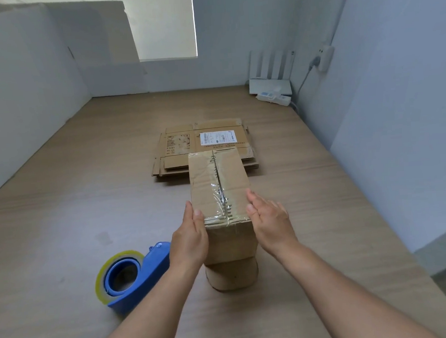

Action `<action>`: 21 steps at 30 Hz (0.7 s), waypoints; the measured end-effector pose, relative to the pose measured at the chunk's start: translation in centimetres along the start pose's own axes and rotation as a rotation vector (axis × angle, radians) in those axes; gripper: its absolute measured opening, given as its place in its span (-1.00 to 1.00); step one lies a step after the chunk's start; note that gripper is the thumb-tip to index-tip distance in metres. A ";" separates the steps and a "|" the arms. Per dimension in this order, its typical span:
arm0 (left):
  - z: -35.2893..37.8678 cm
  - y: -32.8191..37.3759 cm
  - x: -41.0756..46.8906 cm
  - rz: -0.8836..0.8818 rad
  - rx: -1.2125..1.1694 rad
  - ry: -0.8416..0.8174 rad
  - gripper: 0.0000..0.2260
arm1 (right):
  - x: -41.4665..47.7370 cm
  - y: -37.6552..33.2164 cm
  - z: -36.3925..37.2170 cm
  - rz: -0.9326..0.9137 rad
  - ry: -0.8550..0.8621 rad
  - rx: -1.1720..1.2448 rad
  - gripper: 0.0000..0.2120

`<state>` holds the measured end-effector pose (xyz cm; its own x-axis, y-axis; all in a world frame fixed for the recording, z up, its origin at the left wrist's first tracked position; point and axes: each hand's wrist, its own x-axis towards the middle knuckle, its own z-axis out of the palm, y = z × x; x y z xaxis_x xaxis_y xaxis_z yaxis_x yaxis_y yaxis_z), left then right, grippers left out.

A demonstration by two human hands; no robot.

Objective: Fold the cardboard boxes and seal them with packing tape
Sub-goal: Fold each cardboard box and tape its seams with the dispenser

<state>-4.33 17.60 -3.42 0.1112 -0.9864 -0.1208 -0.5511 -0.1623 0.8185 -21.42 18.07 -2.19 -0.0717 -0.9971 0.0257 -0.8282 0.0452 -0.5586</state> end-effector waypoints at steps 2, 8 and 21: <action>-0.7 -0.2 0.0 0.038 0.014 -0.021 -0.54 | 0.4 0.6 -1.1 -0.054 -0.053 -0.015 -0.59; -2.6 1.0 0.8 0.284 0.637 -0.249 -0.28 | 1.9 -0.8 -5.0 -0.215 -0.256 -0.610 -0.07; -5.5 -0.8 4.4 0.371 0.751 -0.514 -0.35 | 3.2 0.9 -5.7 -0.428 -0.438 -0.570 -0.50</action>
<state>1.11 13.55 -1.53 -0.4506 -0.8394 -0.3039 -0.8807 0.3623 0.3051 -25.56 15.24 2.09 0.4379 -0.8634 -0.2505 -0.8975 -0.4361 -0.0657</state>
